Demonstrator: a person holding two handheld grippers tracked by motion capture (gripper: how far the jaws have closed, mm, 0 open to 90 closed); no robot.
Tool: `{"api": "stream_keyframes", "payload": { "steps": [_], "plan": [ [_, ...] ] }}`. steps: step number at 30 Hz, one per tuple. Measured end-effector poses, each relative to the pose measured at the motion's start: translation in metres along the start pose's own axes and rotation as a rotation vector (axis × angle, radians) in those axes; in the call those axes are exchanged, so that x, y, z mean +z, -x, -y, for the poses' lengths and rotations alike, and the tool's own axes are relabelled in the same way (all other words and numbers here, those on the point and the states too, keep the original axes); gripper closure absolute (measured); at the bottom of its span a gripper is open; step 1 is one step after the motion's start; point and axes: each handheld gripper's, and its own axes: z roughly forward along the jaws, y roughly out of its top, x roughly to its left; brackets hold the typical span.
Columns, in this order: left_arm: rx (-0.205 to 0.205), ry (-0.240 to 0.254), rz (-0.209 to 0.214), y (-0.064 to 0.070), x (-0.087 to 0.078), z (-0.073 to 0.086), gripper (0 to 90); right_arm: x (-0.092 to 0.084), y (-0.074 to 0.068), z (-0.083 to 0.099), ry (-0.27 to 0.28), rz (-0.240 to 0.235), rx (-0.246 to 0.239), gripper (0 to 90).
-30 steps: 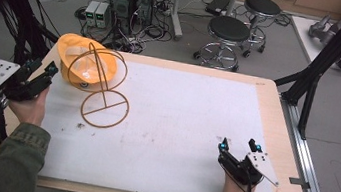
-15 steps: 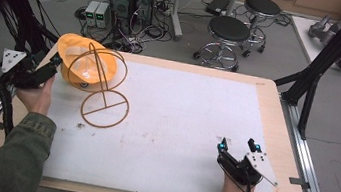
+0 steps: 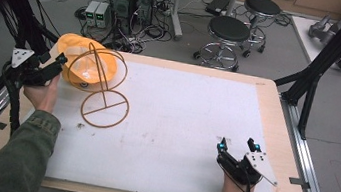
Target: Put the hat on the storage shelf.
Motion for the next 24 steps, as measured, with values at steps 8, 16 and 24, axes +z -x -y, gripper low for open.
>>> {"api": "stream_keyframes", "payload": {
  "steps": [8,16,24],
  "plan": [
    [-0.018,-0.052,-0.016,0.003,0.016,0.0,40.8,0.001,0.0,0.0,-0.001,-0.006,-0.004,10.9],
    [-0.092,-0.107,-0.044,-0.009,0.027,0.003,43.4,0.0,-0.001,0.0,-0.002,-0.013,0.001,11.0],
    [-0.141,-0.137,-0.007,-0.011,0.028,0.006,86.2,0.0,-0.001,0.0,-0.001,-0.015,0.0,10.9]
  ]
}}
